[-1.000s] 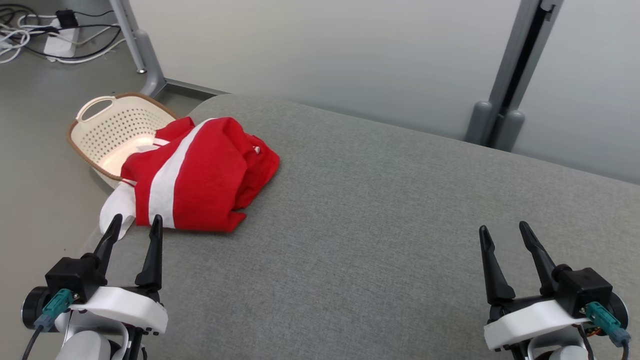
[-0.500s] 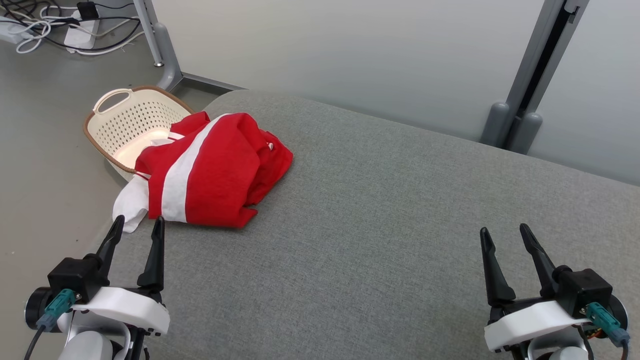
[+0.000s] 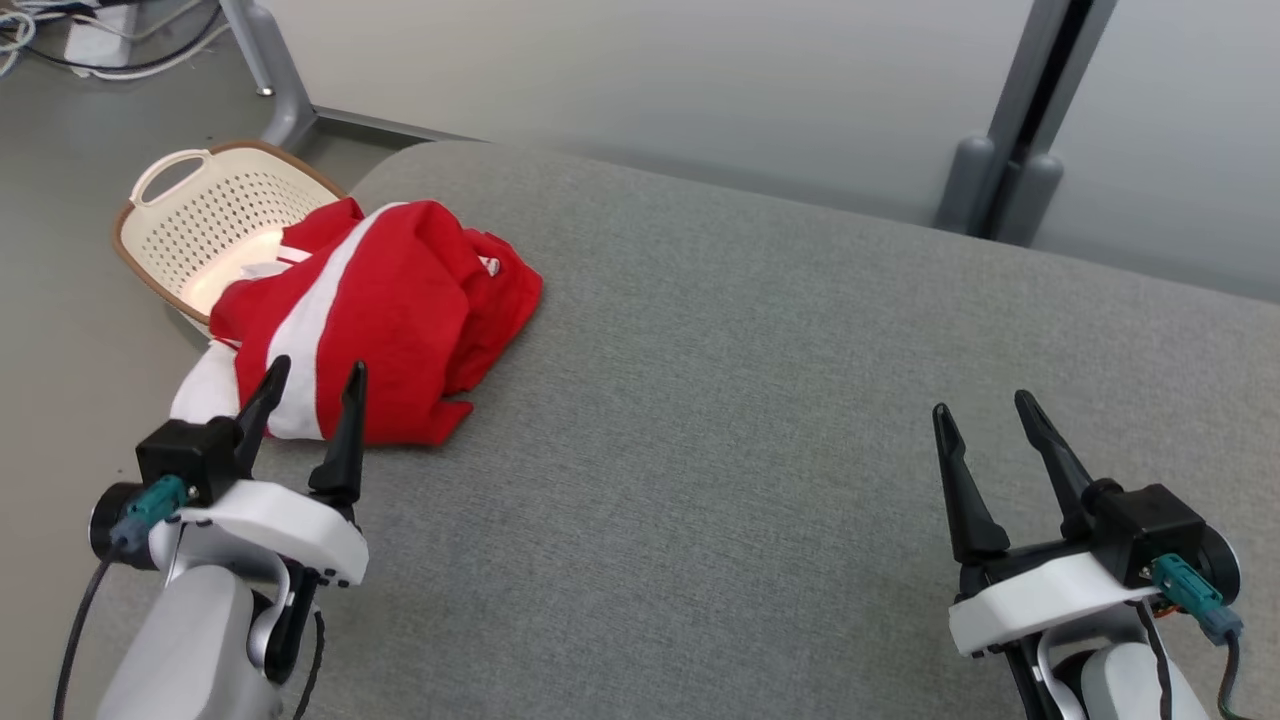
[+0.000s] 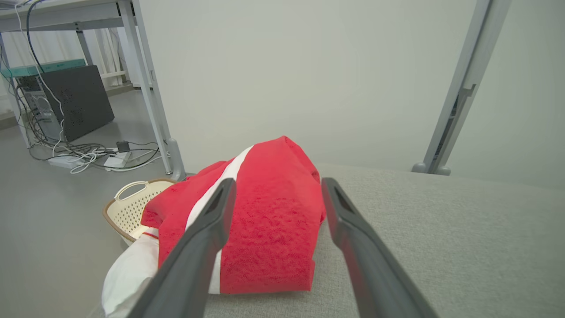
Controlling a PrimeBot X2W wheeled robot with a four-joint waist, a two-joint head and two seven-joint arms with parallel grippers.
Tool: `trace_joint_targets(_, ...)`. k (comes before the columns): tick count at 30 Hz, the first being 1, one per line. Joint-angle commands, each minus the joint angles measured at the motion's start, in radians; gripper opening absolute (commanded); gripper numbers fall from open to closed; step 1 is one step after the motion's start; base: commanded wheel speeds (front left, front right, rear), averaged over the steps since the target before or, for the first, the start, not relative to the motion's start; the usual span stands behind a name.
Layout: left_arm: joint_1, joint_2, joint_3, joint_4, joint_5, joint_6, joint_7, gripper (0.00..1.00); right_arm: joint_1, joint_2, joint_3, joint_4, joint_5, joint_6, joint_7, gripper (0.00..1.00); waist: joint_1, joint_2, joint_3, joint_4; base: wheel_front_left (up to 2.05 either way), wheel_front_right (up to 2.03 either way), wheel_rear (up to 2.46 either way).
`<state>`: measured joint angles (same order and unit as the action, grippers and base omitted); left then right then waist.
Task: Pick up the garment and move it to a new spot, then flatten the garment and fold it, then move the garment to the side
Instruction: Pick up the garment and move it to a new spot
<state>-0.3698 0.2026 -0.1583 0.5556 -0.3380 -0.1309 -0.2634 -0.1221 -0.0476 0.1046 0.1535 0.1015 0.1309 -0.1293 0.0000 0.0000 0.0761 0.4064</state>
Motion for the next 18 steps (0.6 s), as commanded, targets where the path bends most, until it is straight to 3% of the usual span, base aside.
trace_joint_targets(1,-0.043,0.011,-0.013,0.04,-0.02,0.0,-0.001,1.0,-0.018,-0.005,0.001,-0.009,-0.012,0.0,0.01,1.0,0.0,0.0,0.057,-0.047,0.0,0.0,0.0)
trace_joint_targets(10,-0.251,0.069,-0.107,0.412,-0.157,0.0,0.017,1.0,-0.077,-0.004,0.009,-0.039,-0.039,0.0,0.03,1.0,0.0,0.0,0.175,-0.132,0.0,0.0,0.0)
trace_joint_targets(14,-0.293,0.082,-0.122,0.488,-0.204,0.0,0.029,1.0,-0.087,-0.004,0.008,-0.037,-0.036,0.0,0.023,1.0,0.0,0.0,0.19,-0.144,0.0,0.0,0.0)
trace_joint_targets(15,-0.303,0.088,-0.131,0.5,-0.216,0.0,0.027,0.45,-0.09,-0.004,0.008,-0.035,-0.036,0.0,0.022,1.0,0.0,0.0,0.194,-0.147,0.0,0.0,0.0)
trace_joint_targets(16,-0.309,0.091,-0.141,0.507,-0.232,0.0,0.026,0.0,-0.093,-0.004,0.006,-0.034,-0.034,0.0,0.018,1.0,0.0,0.0,0.198,-0.148,0.0,0.0,0.0)
trace_joint_targets(18,-0.316,0.102,-0.165,0.51,-0.253,0.0,0.021,0.0,-0.097,-0.004,0.002,-0.029,-0.03,0.0,0.012,1.0,0.0,0.0,0.198,-0.149,0.0,0.0,0.0)
